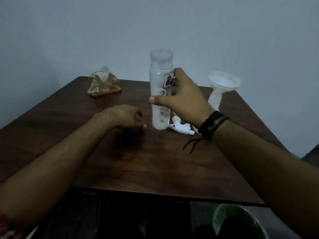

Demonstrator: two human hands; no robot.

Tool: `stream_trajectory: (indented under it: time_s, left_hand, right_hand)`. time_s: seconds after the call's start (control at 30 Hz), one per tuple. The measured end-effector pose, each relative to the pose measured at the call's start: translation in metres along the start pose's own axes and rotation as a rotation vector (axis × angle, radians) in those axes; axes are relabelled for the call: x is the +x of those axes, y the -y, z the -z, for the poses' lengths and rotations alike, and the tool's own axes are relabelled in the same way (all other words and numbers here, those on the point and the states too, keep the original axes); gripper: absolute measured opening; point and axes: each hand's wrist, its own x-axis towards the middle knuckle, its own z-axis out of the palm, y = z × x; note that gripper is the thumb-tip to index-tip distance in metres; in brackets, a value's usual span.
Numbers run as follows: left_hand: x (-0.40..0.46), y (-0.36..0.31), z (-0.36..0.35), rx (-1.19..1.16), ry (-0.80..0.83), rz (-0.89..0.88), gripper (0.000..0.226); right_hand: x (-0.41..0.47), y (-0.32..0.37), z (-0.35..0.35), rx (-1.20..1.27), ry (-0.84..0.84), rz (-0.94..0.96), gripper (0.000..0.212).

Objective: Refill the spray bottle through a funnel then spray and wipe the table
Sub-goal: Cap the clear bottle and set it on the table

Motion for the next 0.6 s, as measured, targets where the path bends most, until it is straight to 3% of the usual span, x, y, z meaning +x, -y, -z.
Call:
stream_trajectory:
  time_s: [0.1,0.3,0.43,0.6]
  left_hand:
    - [-0.003,0.009,-0.010,-0.004,0.015,-0.017,0.067]
    - [0.003,0.034,-0.007,-0.062,-0.160,-0.003,0.064]
    - [0.001,0.055,0.019,-0.233,-0.410,-0.078,0.064]
    - [-0.003,0.047,0.073,-0.484,-0.830,-0.211,0.042]
  right_hand:
    - [0.024,-0.031,-0.032,0.107,-0.030,-0.113,0.058]
    - [0.067,-0.053,-0.071,0.141,-0.083,-0.150,0.054]
    - [0.094,-0.057,-0.087,0.142,-0.080,-0.146,0.055]
    - [0.116,-0.062,-0.099,0.141,-0.091,-0.148,0.061]
